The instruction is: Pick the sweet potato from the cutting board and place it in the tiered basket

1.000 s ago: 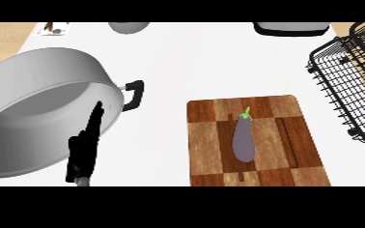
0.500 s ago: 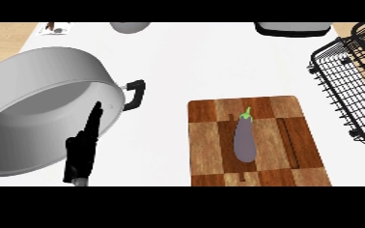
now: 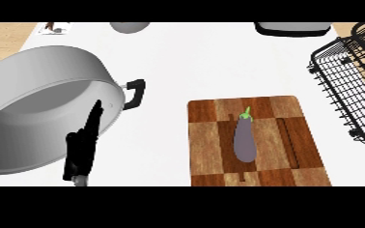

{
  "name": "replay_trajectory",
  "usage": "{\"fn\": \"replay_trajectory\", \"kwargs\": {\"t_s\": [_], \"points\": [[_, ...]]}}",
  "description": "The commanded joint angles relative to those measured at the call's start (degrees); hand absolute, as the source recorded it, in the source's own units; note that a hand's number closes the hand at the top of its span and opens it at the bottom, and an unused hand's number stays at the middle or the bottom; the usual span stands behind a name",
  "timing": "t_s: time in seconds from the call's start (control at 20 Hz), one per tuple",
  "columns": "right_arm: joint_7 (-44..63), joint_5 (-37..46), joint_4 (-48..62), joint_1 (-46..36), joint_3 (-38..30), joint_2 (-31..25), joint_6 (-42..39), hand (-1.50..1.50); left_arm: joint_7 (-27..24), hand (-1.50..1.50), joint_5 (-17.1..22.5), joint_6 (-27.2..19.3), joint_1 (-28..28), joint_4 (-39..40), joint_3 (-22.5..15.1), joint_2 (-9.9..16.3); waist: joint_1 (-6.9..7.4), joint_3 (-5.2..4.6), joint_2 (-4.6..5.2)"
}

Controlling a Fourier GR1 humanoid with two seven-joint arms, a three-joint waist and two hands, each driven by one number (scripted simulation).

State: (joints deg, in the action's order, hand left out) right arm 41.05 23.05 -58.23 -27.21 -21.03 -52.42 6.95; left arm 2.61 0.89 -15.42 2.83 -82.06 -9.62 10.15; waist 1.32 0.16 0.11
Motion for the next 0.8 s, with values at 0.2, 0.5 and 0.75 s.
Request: {"fn": "replay_trajectory", "kwargs": {"t_s": [0.2,0.5,0.75], "points": [[-7.7,-7.8,9.5,-5.4,-7.5,9.2,7.8,-1.5,-0.8,0.0,-1.0,-0.8,0.7,1.7,-0.6,-2.0,-0.48,-0.06,0.14],[-13.3,-12.4,10.5,-9.4,-12.8,9.4,12.7,-1.5,-2.0,0.0,-0.2,0.8,3.2,0.8,0.7,-0.6,-0.29,-0.1,0.05],[-20.0,-16.6,11.0,-7.5,-18.9,6.3,14.9,-1.5,-0.8,0.0,0.1,2.1,4.1,0.1,1.5,0.7,-0.81,-0.1,-0.01]]}}
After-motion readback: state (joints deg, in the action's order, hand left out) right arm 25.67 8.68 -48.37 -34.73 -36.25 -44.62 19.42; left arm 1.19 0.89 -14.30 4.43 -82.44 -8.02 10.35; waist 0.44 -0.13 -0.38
